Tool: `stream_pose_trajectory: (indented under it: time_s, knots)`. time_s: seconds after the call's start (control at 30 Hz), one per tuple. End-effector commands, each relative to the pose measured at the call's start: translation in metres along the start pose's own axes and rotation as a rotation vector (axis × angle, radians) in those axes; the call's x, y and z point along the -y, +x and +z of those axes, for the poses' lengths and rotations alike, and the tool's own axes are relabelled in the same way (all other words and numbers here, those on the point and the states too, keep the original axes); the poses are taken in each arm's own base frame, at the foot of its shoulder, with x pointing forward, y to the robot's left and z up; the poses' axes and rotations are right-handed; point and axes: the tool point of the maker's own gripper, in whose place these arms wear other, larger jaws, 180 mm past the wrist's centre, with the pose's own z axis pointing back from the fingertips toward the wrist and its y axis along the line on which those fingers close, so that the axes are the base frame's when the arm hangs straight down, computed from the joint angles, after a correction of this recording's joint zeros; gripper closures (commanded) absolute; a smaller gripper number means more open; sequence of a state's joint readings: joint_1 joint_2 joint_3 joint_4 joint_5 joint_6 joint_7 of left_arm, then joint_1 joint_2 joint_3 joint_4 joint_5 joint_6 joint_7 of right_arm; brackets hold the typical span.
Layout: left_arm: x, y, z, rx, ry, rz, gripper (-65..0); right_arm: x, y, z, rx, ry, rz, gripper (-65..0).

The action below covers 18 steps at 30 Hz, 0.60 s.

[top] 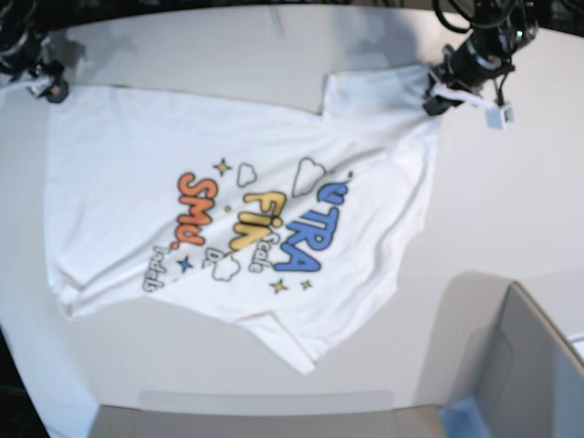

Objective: Layout the t-shirt on the table in an organized manner, then fold the t-shirt properly
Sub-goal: 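Lift the shirt edges with both grippers, raising the collar side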

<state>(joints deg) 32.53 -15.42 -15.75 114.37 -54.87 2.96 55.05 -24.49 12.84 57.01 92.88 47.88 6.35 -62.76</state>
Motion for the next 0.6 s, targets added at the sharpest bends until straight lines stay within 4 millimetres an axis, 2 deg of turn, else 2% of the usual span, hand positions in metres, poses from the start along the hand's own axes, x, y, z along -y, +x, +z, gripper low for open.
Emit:
stream_pose_trajectory:
  time_s: [0.0, 0.13, 0.33, 0.43, 0.57]
  knots:
    - [0.004, 0.004, 0.003, 0.010, -0.013, -0.005, 0.0, 0.003, 0.007, -0.004, 0.005, -0.022, 0.021, -30.8]
    - [0.003, 0.004, 0.004, 0.012, -0.013, -0.002, 0.0, -0.010, 0.004, -0.026, -0.002, -0.004, 0.058, -30.7]
    - [0.002, 0.005, 0.004, 0.015, -0.011, -0.001, 0.0, -0.043, -0.006, -0.029, -0.035, 0.055, 0.142, -29.2]
    - [0.005, 0.006, 0.005, 0.017, -0.018, 0.000, 0.0, -0.050, -0.005, -0.022, -0.026, 0.062, 0.175, -18.6]
    - [0.010, 0.005, 0.006, 0.017, -0.032, -0.007, 0.0, -0.057, 0.003, -0.016, 0.002, 0.065, 0.196, -0.3]
